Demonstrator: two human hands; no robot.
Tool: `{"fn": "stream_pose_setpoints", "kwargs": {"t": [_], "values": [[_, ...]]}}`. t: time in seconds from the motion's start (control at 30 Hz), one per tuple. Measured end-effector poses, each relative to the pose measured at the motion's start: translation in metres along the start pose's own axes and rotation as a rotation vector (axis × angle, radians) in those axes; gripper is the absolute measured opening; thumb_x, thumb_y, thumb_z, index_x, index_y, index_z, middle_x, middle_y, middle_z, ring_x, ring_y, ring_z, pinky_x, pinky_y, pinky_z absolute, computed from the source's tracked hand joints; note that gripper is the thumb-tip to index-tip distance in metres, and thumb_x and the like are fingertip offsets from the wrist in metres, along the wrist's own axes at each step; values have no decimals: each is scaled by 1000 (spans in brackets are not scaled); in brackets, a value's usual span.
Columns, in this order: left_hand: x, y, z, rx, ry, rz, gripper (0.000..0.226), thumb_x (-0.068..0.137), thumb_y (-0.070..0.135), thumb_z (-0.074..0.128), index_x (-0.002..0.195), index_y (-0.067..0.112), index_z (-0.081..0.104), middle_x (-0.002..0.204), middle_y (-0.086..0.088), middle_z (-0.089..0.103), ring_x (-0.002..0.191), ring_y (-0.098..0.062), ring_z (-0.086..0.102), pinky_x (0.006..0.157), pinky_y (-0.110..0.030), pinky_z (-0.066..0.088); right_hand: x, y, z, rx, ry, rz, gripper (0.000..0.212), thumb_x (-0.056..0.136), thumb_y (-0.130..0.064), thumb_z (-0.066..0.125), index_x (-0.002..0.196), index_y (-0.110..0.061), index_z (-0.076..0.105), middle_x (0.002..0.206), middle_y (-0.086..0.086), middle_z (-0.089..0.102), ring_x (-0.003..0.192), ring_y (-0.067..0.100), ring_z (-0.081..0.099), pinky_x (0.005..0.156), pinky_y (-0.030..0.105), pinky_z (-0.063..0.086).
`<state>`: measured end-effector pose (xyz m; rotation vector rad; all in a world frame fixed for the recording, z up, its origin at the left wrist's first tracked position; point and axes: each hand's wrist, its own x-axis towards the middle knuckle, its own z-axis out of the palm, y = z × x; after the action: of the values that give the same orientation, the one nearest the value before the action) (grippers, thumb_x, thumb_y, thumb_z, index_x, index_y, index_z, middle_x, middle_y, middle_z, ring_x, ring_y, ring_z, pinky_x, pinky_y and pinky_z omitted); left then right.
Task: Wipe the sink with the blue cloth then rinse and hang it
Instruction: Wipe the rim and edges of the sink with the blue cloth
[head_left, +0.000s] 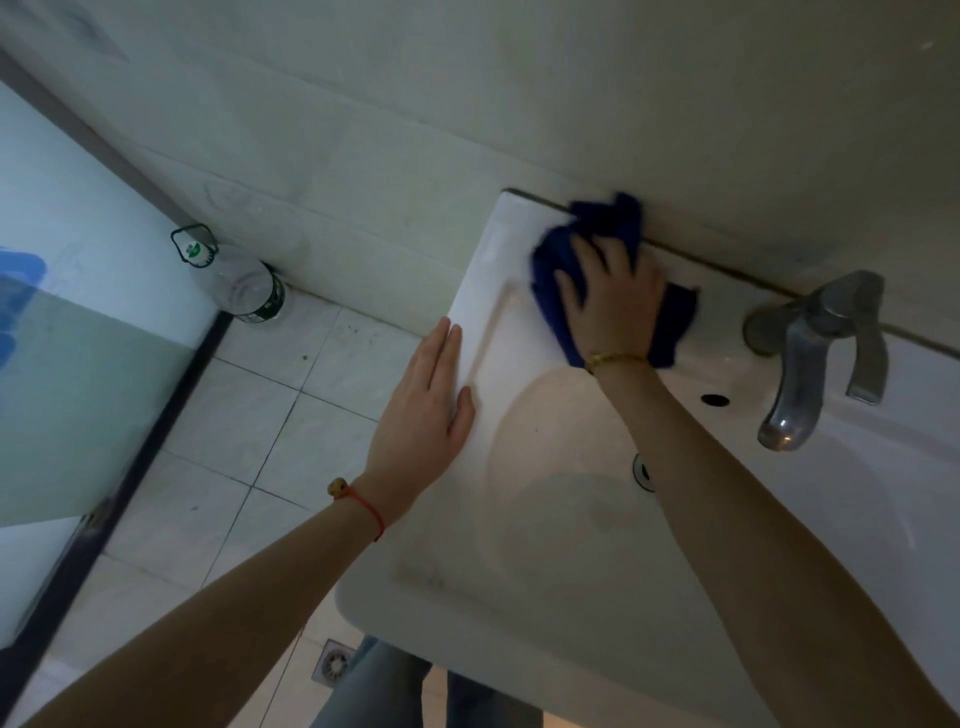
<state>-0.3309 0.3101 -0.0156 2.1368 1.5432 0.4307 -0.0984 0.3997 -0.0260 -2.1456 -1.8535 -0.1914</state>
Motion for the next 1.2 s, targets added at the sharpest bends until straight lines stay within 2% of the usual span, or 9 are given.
{"fn": "stream_pose_setpoints", "kwargs": {"t": [0.1, 0.17, 0.33, 0.43, 0.57, 0.67, 0.83, 1.0, 1.2], "values": [[-1, 1, 0, 25, -3, -18, 61, 104, 27, 43, 158, 7, 20, 165, -7, 19, 151, -18, 23, 121, -23, 14, 16, -26, 5, 35, -102, -155, 48, 91, -48, 48, 132, -24, 56, 126, 5, 59, 108, 37, 54, 85, 45, 42], [0, 0, -1, 26, 3, -11, 61, 104, 26, 43, 157, 7, 21, 165, -7, 20, 151, -18, 23, 121, -23, 14, 10, -9, 0, -6, -106, -182, 55, 90, -53, 49, 134, -23, 53, 129, 6, 57, 111, 38, 53, 86, 46, 42], [0, 0, -1, -11, 10, 10, 60, 102, 21, 47, 155, 3, 25, 163, -12, 24, 151, -22, 25, 123, -31, 23, -35, 69, -22, -125, -59, 29, 63, 90, -57, 47, 138, -17, 48, 130, 14, 54, 113, 44, 49, 90, 49, 41], [1, 0, 0, 6, 8, 6, 61, 103, 21, 46, 156, 3, 23, 164, -11, 22, 151, -21, 24, 123, -28, 20, -29, 59, -16, -141, -21, 80, 60, 91, -55, 48, 136, -14, 50, 129, 16, 55, 113, 45, 50, 92, 50, 42], [0, 0, 0, 22, 1, -4, 61, 104, 24, 44, 157, 6, 21, 165, -8, 19, 151, -18, 22, 122, -24, 15, 1, 3, 2, -75, -11, -144, 56, 89, -53, 51, 131, -16, 57, 120, 12, 61, 101, 40, 56, 81, 43, 47], [0, 0, 0, 29, 0, -15, 61, 104, 26, 43, 158, 8, 19, 165, -6, 18, 151, -15, 21, 122, -23, 15, 8, 6, -2, -45, -54, -258, 56, 92, -52, 47, 134, -16, 54, 124, 11, 60, 103, 39, 56, 83, 43, 47], [-1, 0, -1, 21, 5, 1, 61, 103, 23, 45, 157, 6, 22, 165, -7, 20, 152, -16, 21, 119, -15, 9, -42, 85, -24, -147, 24, 44, 53, 97, -49, 42, 135, -14, 51, 128, 14, 56, 107, 42, 52, 87, 44, 42], [-1, -1, 0, 15, 18, 7, 60, 103, 23, 46, 156, 5, 24, 164, -8, 22, 151, -18, 24, 121, -19, 13, -38, 63, -17, -84, 51, 325, 50, 98, -46, 41, 134, -13, 54, 129, 16, 55, 113, 42, 49, 95, 45, 38], [-11, -5, -3, 66, -1, -4, 60, 104, 27, 44, 156, 7, 25, 163, -10, 24, 150, -22, 26, 124, -33, 21, 17, -27, 9, 127, -33, -141, 45, 91, -44, 52, 125, -16, 62, 114, 11, 62, 97, 36, 55, 82, 42, 46]]}}
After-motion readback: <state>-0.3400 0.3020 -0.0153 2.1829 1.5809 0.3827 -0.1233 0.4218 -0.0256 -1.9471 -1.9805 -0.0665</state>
